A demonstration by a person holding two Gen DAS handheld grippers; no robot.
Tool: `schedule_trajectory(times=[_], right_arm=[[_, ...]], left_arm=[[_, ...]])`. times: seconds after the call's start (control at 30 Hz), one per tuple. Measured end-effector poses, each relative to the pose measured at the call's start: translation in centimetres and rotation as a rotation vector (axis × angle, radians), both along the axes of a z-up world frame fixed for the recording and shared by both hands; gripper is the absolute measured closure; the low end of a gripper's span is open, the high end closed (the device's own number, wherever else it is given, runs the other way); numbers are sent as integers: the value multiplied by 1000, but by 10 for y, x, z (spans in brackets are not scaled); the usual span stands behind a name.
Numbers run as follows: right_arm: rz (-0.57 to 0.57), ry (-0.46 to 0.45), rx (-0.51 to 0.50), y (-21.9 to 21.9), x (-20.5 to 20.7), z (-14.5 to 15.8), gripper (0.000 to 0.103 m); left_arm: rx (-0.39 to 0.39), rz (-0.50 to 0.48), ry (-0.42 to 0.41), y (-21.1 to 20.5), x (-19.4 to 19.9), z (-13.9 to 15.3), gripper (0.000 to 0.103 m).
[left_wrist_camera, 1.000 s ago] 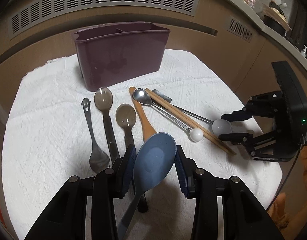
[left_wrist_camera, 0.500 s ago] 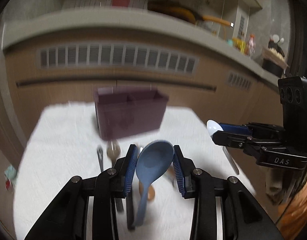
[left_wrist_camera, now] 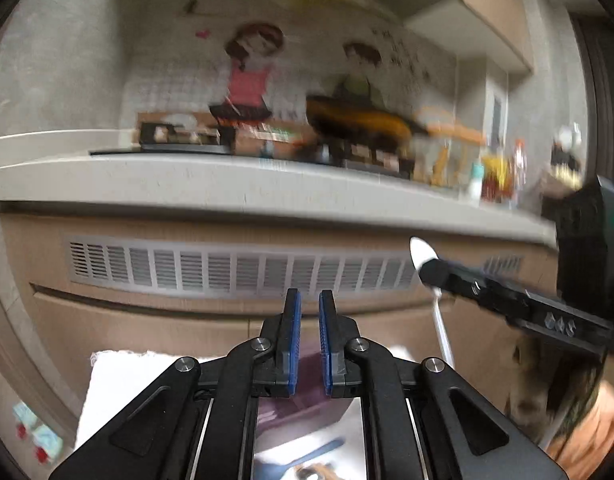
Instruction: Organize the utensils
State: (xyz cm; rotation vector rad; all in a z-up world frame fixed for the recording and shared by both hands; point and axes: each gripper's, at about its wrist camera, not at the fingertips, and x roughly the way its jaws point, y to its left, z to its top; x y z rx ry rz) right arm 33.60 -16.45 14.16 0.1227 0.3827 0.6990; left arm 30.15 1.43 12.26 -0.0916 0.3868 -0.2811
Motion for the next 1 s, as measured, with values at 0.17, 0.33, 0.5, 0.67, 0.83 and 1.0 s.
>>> schedule_trajectory(times=[0.17,0.33,0.5,0.67,0.83,1.0], right_arm=[[-18,104,-94,-4,18,-40,73],[-20,263,-128,-17,14,-90,73],[-5,326,-239,-11,-12,-131,73],[4,316,-330,-1,-33,-150,73],[-11,289,-371,0,-48,-160,73],[-58,296,-375,-18,-51,-172,73]], left_arm=[[117,-93,203,1,16,-74,92],[129,-160,378,8,14,-143,90],[127,-237,514,-20,5,-182,74],[31,-121,630,-33,26,-194,54],[26,2,675,-47,39,-204,54],[73,19,675,-63,42,-211,54]])
